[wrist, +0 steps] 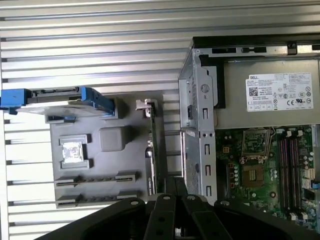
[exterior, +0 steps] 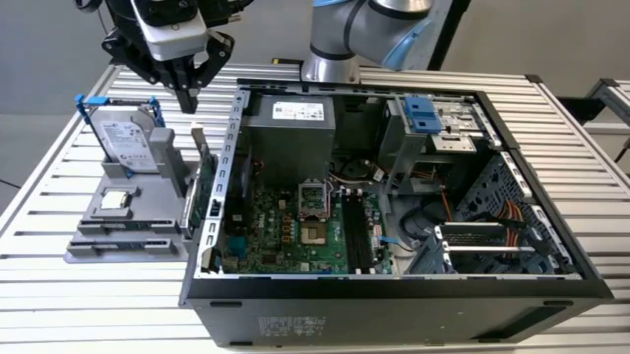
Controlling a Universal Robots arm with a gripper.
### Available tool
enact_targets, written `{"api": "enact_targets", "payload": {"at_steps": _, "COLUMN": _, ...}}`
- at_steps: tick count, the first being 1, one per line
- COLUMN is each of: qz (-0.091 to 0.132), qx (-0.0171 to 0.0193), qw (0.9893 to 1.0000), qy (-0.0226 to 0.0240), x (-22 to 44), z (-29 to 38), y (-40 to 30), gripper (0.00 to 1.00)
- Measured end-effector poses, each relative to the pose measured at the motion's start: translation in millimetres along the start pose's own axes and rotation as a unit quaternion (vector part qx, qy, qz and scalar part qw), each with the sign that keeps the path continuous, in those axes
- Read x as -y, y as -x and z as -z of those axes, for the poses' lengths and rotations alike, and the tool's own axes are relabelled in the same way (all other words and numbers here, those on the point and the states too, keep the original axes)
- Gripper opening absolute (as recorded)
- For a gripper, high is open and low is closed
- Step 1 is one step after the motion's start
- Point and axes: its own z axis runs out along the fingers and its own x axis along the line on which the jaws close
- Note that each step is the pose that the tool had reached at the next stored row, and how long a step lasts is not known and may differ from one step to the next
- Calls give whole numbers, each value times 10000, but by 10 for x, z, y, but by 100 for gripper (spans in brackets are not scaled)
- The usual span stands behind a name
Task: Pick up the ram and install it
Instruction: 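Reach for the ram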
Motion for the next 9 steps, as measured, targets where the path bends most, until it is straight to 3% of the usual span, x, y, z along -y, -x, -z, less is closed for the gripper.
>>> {"api": "enact_targets", "payload": {"at_steps": 9, "qz": 1, "qx": 0, "qw": 10000, "qy": 0, "x": 22, "z": 3, "y": -306, "gripper": 0}}
